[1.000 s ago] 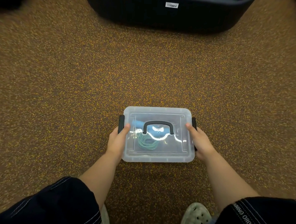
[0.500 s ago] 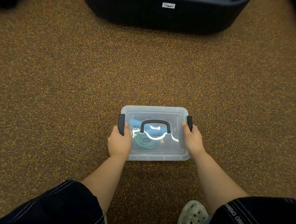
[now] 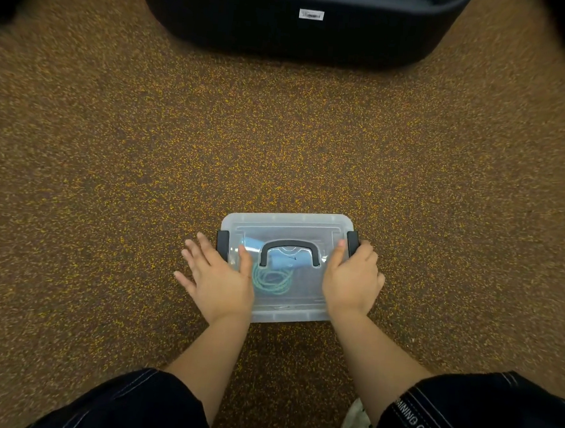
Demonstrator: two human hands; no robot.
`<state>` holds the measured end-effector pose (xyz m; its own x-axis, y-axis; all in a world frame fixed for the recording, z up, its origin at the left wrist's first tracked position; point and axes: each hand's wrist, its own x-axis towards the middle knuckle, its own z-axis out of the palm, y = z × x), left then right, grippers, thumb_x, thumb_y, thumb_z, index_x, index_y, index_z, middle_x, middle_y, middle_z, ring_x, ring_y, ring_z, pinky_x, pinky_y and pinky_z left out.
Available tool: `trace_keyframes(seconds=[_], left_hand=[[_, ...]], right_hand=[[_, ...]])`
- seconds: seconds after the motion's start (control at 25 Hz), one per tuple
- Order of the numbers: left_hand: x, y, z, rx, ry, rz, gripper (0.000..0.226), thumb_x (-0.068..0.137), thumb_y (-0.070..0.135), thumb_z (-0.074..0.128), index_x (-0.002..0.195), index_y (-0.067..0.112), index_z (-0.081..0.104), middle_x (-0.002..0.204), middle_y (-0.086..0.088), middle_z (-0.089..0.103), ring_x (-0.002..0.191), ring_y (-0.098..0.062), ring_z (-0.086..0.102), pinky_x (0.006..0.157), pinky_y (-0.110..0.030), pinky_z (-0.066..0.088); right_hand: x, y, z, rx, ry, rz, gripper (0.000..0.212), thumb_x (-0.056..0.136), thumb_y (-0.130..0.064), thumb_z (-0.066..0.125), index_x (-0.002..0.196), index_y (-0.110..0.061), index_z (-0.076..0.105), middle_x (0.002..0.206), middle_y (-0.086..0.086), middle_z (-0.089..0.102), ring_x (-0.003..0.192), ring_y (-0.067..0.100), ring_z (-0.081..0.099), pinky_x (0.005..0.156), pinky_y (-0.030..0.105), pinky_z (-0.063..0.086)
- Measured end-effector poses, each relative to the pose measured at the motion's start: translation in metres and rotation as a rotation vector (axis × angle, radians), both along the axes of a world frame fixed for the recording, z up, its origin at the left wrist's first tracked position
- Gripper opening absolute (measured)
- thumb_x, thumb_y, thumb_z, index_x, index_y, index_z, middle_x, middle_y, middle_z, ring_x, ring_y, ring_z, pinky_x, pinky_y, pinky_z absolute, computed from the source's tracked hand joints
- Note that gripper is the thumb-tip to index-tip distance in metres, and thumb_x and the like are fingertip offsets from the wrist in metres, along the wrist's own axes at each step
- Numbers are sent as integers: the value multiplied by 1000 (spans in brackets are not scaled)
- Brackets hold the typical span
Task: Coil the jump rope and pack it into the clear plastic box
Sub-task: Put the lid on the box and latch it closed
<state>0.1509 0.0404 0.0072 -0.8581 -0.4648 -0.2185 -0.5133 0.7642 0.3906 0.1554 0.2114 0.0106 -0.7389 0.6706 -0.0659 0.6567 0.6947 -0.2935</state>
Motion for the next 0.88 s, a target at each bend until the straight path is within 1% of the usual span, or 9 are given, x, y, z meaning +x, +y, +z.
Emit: trace_keyframes(seconds=[0.12,0.24,0.36,0.48,0.56,0.64,0.68,0.76,0.88], left_hand=[[0,0,2,-4,14,-5,81,88,58,24,151,11,6,159,-16,9,148,-28,4,117,-49,0],[0,-2,7,18,6,-22,80,90,55,33,150,7,9,158,-19,12,148,-31,6,118,-47,3],[-1,-5,12,85,-10,-59,73,91,51,40,144,2,28,153,-20,27,144,-34,18,116,-47,18],[-1,-7,18,107,-35,-80,67,92,51,39,137,1,36,147,-20,35,138,-34,27,108,-46,30],[-5,-8,25,136,-85,-78,68,93,53,36,136,1,36,144,-19,37,133,-34,31,104,-45,33],[-12,-8,33,156,-147,-78,68,93,55,33,133,1,39,139,-20,40,128,-35,35,101,-45,35],[-15,-9,35,181,-168,-78,68,93,55,32,131,0,40,136,-21,41,126,-36,38,100,-46,36],[-23,-14,42,266,-222,-58,67,94,54,31,128,-2,41,133,-23,43,121,-39,44,97,-45,38],[-39,-33,54,379,-392,-12,64,98,47,26,130,-6,42,135,-26,47,123,-39,48,98,-41,40]], right_hand=[[-1,0,-3,-1,-1,7,61,97,-47,29,145,-9,29,143,16,44,129,31,45,113,47,19],[0,1,0,-34,-34,1,70,96,-51,27,151,-10,13,156,19,21,145,30,18,117,49,4],[-1,3,5,-140,-67,-33,75,95,-53,29,151,-9,6,158,21,7,147,34,8,117,53,8],[-2,3,6,-236,-82,-25,73,96,-51,31,150,-8,10,159,21,-2,144,40,14,111,52,24],[-3,4,10,-269,-91,39,65,97,-47,32,145,-4,25,158,22,7,132,45,37,98,48,40],[-4,8,16,-279,-120,79,54,98,-45,32,127,0,39,144,27,38,111,46,53,85,45,44],[-4,11,19,-289,-134,83,49,99,-43,32,119,1,41,129,28,51,106,45,56,80,44,44],[-8,15,25,-307,-157,98,43,100,-39,32,113,1,42,113,28,59,102,44,57,75,42,41],[-20,16,38,-282,-193,202,44,100,-39,33,113,2,43,114,27,58,105,44,56,79,43,42]])
